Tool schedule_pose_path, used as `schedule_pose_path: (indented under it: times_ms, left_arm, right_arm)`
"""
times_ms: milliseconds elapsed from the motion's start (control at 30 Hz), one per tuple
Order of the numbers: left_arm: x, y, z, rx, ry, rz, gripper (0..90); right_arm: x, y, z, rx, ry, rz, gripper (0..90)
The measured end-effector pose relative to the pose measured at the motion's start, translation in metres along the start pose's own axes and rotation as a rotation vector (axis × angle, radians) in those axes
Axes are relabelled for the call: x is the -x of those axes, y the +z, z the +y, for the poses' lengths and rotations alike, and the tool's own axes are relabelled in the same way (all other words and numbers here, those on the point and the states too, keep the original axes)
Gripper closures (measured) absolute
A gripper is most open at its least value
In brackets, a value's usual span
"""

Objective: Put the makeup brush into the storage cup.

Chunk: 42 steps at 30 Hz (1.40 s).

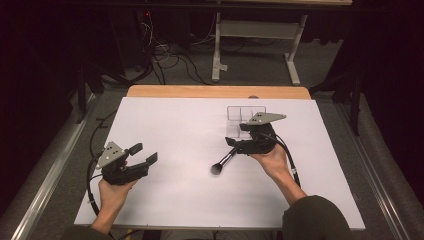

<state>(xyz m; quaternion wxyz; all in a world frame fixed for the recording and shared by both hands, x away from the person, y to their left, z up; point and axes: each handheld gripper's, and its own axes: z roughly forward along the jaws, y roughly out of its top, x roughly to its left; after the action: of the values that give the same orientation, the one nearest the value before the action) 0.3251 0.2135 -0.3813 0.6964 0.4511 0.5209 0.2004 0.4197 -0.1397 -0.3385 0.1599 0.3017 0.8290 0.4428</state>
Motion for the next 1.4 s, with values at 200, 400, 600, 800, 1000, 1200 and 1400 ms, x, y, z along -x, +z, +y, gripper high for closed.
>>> schedule_pose_path:
  times_ms: [200,400,600,800,1000,1200,1400]
  left_arm:
    - [0.000,0.000,0.000,-0.007,-0.003,0.002,32.2]
    - [0.000,0.001,-0.001,-0.017,0.000,0.002,32.9]
    - [0.000,0.000,-0.001,-0.018,-0.001,0.001,33.0]
    - [0.000,0.000,-0.001,-0.020,-0.001,0.001,32.9]
    - [0.000,0.000,0.000,-0.019,0.000,0.001,32.9]
    - [0.001,0.000,0.000,-0.021,-0.001,0.004,33.3]
    - [0.000,0.000,0.000,-0.012,0.006,0.011,33.1]
  right_arm:
    - [-0.001,0.004,0.000,-0.069,-0.036,0.023,30.9]
    - [-0.002,0.008,0.005,-0.129,-0.092,0.036,32.1]
    - [-0.006,0.013,0.009,-0.188,-0.143,0.041,32.0]
    - [-0.007,0.020,0.011,-0.246,-0.181,0.043,31.6]
    - [-0.007,0.026,0.013,-0.305,-0.205,0.058,32.0]
    - [-0.005,0.028,0.017,-0.344,-0.231,0.069,32.8]
    - [-0.002,0.032,0.015,-0.373,-0.247,0.063,32.6]
